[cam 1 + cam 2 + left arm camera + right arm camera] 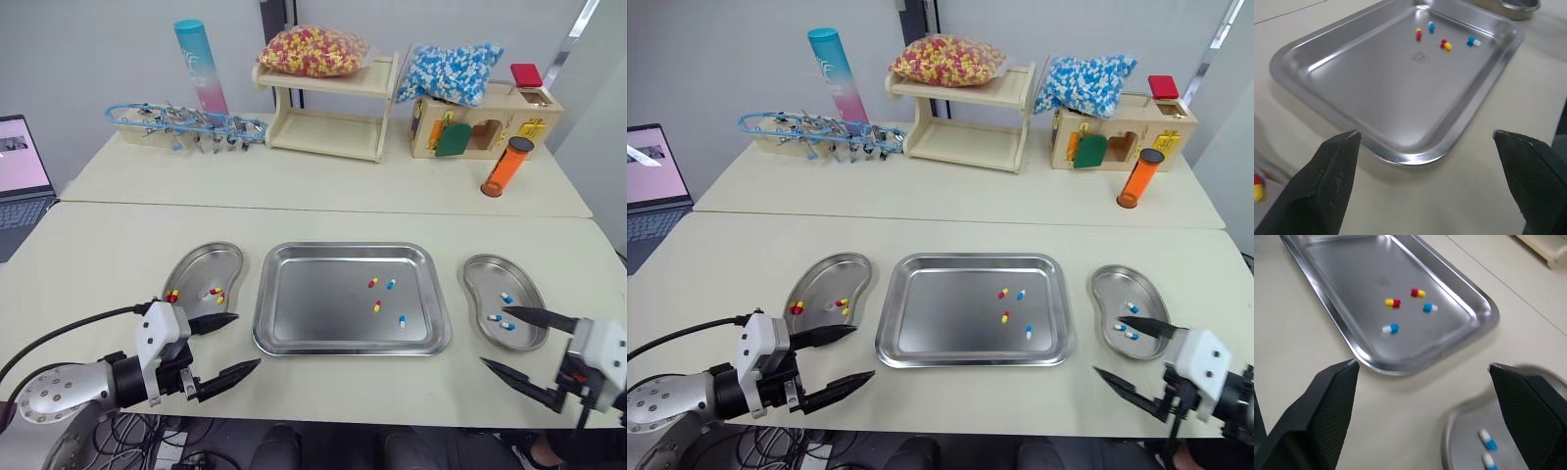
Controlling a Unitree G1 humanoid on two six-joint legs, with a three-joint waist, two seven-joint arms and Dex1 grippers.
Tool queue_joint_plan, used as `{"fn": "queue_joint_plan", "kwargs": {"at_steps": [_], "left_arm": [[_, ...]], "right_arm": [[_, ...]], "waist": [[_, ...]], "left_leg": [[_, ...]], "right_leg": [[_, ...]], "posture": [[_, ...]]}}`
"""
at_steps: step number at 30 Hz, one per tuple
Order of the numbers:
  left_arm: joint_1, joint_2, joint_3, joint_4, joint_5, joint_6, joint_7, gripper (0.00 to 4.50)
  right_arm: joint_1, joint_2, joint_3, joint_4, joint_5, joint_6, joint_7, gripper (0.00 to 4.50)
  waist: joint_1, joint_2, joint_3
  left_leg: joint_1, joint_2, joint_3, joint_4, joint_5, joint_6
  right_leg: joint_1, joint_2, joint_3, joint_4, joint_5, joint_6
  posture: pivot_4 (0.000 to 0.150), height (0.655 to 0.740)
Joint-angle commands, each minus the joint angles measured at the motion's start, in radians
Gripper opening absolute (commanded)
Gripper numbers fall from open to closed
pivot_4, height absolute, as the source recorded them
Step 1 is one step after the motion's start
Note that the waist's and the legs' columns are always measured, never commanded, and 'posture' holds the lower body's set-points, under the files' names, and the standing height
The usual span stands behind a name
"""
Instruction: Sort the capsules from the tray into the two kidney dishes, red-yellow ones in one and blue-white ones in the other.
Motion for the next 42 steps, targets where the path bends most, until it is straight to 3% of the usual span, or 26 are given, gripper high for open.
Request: {"fn": "queue_joint_plan", "kwargs": {"at_steps": [1,13,28,42], "left_arm": [[-0.017,0.006,-0.011,-0.006,-0.015,-0.032,-0.018,4.47],[0.015,-0.033,-0.054,0.016,0.018,-0.120,-0.017,4.47],[0.138,-0.107,0.013,0.054,0.005,-0.278,-0.006,4.47],[0.146,-0.113,0.009,0.053,-0.015,-0.306,-0.004,4.47]], "right_arm": [[0.027,0.020,-0.086,0.017,0.020,0.002,-0.007,4.50],[0.000,-0.003,-0.098,0.047,0.001,0.026,-0.020,4.50],[-0.078,-0.079,-0.085,0.202,-0.038,-0.013,0.050,4.50],[-0.045,-0.072,-0.086,0.152,-0.022,0.006,0.093,4.50]], "waist": [[-0.001,0.000,0.000],[-0.004,0.001,-0.001],[-0.002,0.001,0.000],[-0.003,0.001,-0.001]], "left_leg": [[0.000,0.000,0.000,0.000,0.000,0.000],[0.000,0.000,0.000,0.000,0.000,0.000],[0.000,0.000,0.001,0.000,0.000,0.000],[0.000,0.000,0.001,0.000,0.000,0.000]], "right_leg": [[0.000,0.000,0.000,0.000,0.000,0.000],[0.000,0.000,0.000,0.000,0.000,0.000],[0.000,0.000,0.001,-0.001,0.000,0.000],[0.000,0.000,0.001,-0.001,0.000,0.000]], "posture": [[0.150,0.7400],[0.150,0.7400],[0.150,0.7400],[0.150,0.7400]]}}
